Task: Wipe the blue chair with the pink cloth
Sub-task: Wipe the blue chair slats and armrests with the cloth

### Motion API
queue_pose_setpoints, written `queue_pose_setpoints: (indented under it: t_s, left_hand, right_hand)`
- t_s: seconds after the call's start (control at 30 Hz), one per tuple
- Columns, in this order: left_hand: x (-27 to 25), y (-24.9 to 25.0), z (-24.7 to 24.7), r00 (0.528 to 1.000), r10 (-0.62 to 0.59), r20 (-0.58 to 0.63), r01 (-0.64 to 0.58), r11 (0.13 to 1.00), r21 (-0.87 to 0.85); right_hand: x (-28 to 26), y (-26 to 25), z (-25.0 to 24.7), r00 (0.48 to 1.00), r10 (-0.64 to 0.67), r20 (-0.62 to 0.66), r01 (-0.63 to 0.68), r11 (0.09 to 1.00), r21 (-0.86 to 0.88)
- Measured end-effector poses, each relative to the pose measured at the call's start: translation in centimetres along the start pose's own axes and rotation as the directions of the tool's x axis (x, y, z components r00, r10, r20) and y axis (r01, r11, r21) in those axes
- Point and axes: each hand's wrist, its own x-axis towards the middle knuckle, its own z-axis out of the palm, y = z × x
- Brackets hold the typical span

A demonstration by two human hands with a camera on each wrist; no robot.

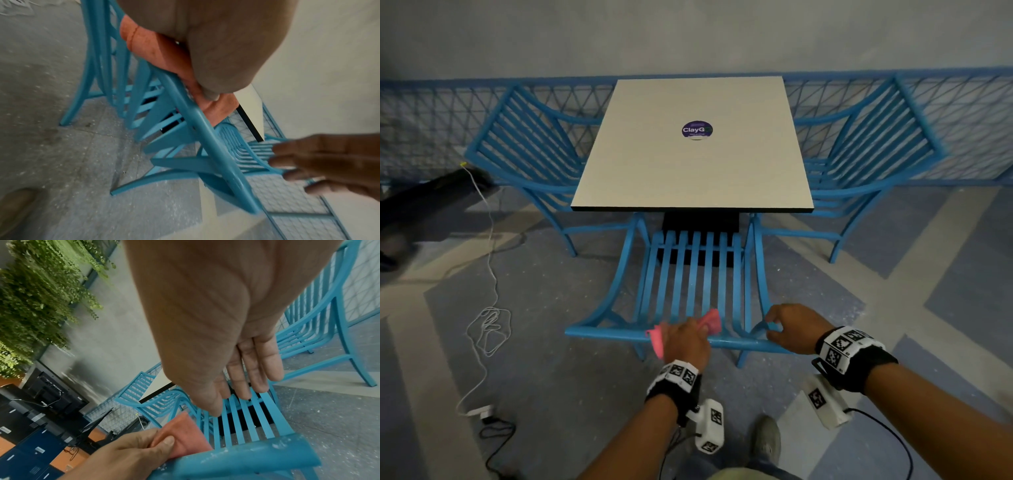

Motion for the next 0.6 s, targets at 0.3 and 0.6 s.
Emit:
queue_pose_setpoints:
  t_s: [0.3,0.6]
  left_hand:
    - [-0.1,7.5,2.1,0.966,0.111,0.234,-0.067,0.98,-0.187]
    - [-1.5,6.6,-4.7,0.959,0.067,0.275,0.172,0.632,-0.756]
  right_hand:
    - [-1.5,1.8,0.6,0.977,-0.044,-0.21,0.072,0.989,0.126]
    - [-2.2,6.3,-0.4,0.961,0.069,-0.266,-0.011,0.977,0.214]
